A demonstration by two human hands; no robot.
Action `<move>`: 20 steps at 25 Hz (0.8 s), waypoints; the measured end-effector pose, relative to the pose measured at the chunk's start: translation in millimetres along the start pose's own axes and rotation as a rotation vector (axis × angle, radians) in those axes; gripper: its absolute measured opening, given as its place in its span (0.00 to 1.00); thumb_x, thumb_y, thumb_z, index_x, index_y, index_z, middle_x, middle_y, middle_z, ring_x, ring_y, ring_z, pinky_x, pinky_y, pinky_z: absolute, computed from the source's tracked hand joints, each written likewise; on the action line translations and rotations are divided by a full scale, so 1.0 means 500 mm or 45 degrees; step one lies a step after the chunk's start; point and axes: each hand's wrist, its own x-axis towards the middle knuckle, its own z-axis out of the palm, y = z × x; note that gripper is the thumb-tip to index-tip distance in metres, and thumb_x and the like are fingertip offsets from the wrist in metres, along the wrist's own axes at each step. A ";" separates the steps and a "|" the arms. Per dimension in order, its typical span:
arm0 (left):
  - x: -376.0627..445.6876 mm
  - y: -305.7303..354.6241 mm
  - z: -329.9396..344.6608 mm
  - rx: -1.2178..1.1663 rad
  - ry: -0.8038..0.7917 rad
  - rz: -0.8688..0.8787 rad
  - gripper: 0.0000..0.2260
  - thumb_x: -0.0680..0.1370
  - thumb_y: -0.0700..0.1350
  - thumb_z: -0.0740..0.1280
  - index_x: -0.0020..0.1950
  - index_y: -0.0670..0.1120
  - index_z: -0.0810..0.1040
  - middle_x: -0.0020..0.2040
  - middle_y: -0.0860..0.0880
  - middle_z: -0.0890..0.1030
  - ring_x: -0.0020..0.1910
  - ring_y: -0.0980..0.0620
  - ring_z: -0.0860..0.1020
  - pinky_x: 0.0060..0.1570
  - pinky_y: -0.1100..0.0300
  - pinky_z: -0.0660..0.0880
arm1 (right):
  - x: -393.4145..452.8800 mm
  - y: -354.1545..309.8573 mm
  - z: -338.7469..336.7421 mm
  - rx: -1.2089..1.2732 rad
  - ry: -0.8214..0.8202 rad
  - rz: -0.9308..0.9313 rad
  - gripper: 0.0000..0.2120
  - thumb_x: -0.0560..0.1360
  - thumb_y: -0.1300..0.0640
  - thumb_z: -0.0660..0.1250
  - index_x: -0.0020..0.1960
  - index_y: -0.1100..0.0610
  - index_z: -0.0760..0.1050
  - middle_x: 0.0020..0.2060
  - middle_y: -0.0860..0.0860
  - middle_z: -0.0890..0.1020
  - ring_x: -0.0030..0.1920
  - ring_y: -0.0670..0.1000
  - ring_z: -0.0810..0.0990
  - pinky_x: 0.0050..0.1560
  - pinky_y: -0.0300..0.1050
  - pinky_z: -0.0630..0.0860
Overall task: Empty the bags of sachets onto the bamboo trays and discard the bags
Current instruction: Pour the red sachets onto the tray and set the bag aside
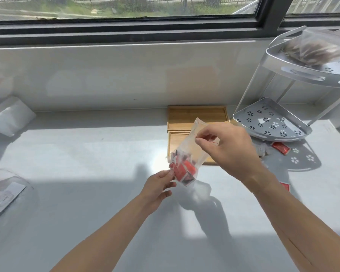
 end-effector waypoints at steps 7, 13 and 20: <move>0.024 0.095 -0.032 0.364 0.339 0.206 0.06 0.77 0.46 0.70 0.45 0.43 0.80 0.41 0.49 0.82 0.37 0.53 0.77 0.36 0.61 0.72 | 0.033 0.114 0.023 -0.033 -0.047 0.340 0.03 0.72 0.54 0.71 0.41 0.51 0.82 0.37 0.46 0.83 0.41 0.49 0.80 0.48 0.50 0.78; 0.047 0.205 -0.015 0.565 0.419 0.424 0.05 0.76 0.40 0.69 0.41 0.45 0.80 0.37 0.50 0.81 0.34 0.54 0.76 0.35 0.62 0.71 | 0.034 0.246 0.095 0.173 -0.176 0.722 0.05 0.73 0.53 0.72 0.39 0.51 0.80 0.36 0.45 0.81 0.42 0.50 0.79 0.44 0.44 0.71; 0.114 0.295 0.053 0.791 0.336 0.510 0.04 0.77 0.42 0.69 0.43 0.43 0.78 0.35 0.50 0.80 0.32 0.55 0.75 0.28 0.68 0.70 | 0.033 0.341 0.183 0.598 -0.111 1.069 0.09 0.73 0.57 0.73 0.35 0.51 0.79 0.33 0.47 0.80 0.38 0.51 0.77 0.47 0.47 0.75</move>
